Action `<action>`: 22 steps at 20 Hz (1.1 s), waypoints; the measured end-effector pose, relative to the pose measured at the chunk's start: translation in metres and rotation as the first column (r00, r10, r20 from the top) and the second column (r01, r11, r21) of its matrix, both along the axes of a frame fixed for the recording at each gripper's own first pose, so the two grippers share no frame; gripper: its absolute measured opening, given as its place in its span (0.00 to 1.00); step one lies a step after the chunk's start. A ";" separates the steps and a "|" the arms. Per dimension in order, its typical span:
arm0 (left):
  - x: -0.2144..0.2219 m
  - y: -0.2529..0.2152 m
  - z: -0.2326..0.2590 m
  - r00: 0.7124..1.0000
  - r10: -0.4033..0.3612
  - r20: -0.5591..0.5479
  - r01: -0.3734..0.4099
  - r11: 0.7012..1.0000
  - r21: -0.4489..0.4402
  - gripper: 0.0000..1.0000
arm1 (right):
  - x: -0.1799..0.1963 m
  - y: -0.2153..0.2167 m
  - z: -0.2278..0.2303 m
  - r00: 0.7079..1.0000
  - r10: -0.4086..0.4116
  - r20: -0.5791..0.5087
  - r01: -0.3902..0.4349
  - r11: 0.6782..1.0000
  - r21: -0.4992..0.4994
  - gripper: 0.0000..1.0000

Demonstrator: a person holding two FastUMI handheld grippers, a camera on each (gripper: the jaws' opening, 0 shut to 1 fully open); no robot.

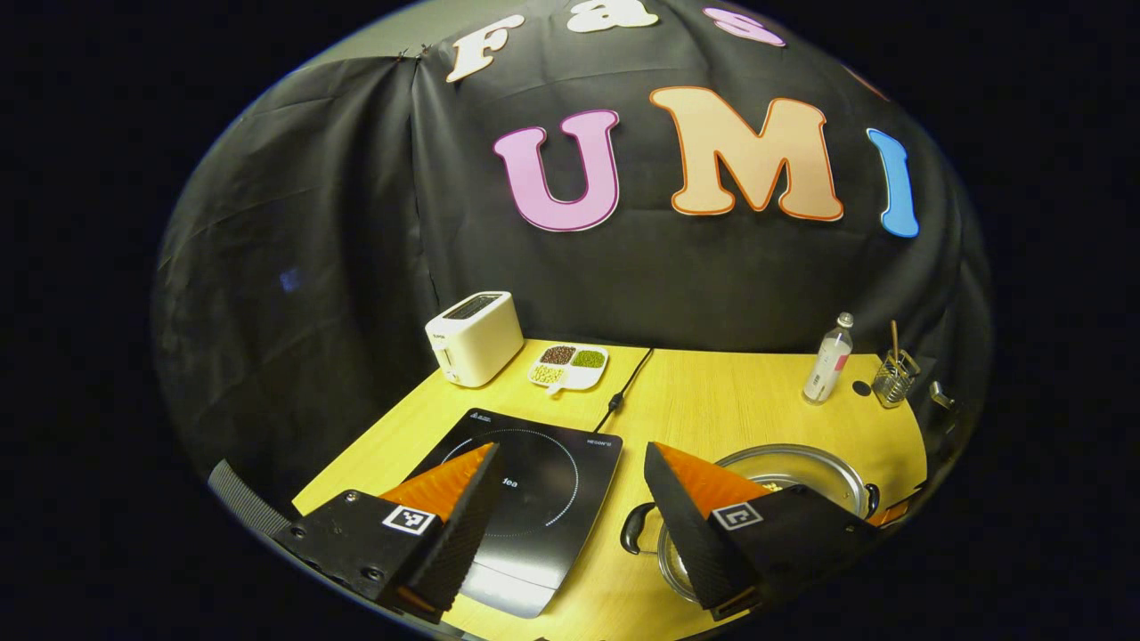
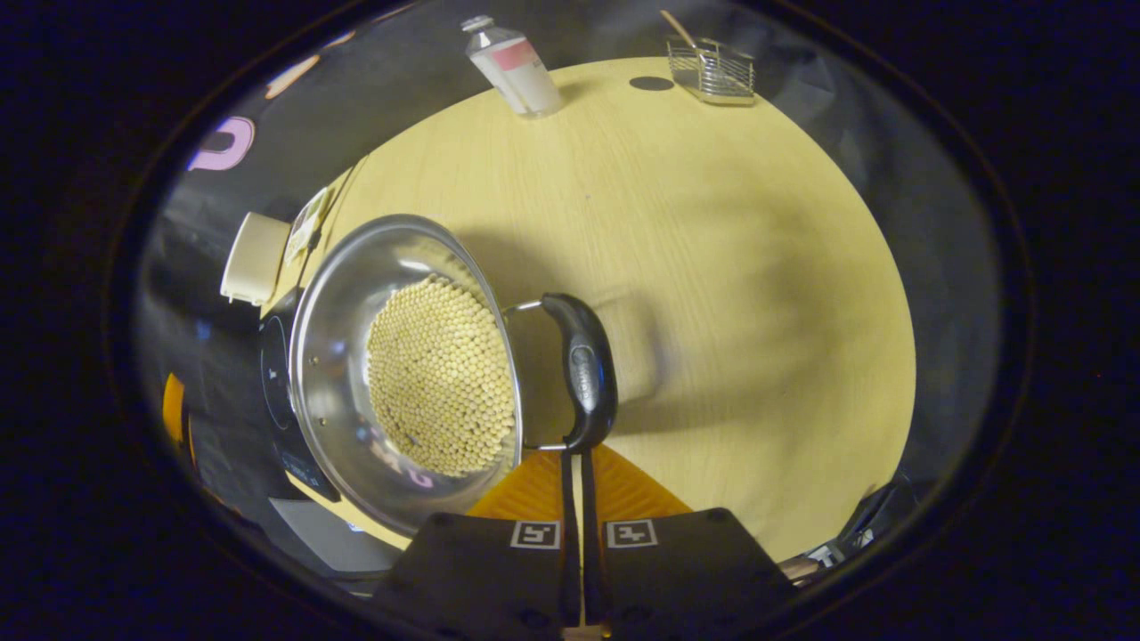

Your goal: First push the handle of the pot to place it horizontally, then grasp the pot with both hands and set it on the induction cooktop.

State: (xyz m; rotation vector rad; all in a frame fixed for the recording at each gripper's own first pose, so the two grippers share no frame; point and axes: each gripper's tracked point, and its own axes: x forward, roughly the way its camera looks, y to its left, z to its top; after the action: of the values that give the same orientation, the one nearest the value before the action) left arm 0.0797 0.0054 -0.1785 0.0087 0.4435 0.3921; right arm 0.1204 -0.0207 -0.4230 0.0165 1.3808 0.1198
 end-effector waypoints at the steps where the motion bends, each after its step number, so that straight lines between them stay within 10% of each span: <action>1: 0.000 -0.001 -0.002 1.000 0.003 -0.005 -0.003 1.000 -0.009 0.97 | -0.001 0.000 0.002 1.000 -0.001 -0.001 0.001 1.000 0.009 0.05; 6: -0.006 0.000 -0.014 0.999 0.004 -0.035 -0.006 0.999 -0.052 0.97 | -0.002 -0.014 0.015 1.000 -0.012 0.001 0.012 0.999 0.043 0.19; 10: -0.018 -0.002 -0.040 0.991 -0.037 -0.130 0.025 0.995 -0.094 0.97 | -0.009 -0.027 0.033 1.000 -0.015 -0.005 0.016 0.993 0.114 0.87; 13: -0.016 -0.014 -0.059 0.972 -0.129 -0.198 0.097 0.982 -0.161 0.98 | -0.013 -0.023 0.042 0.999 0.020 -0.025 -0.016 0.985 0.169 1.00; 22: 0.009 -0.040 -0.125 0.808 -0.375 -0.455 0.240 0.914 -0.327 0.97 | 0.030 0.007 0.045 0.997 0.069 0.029 -0.074 0.961 0.267 0.94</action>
State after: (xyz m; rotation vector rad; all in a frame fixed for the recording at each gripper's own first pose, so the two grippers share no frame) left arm 0.0887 -0.0348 -0.3034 -0.0658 1.0061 -0.0063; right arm 0.1506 -0.0135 -0.3778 0.1915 1.3372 0.3661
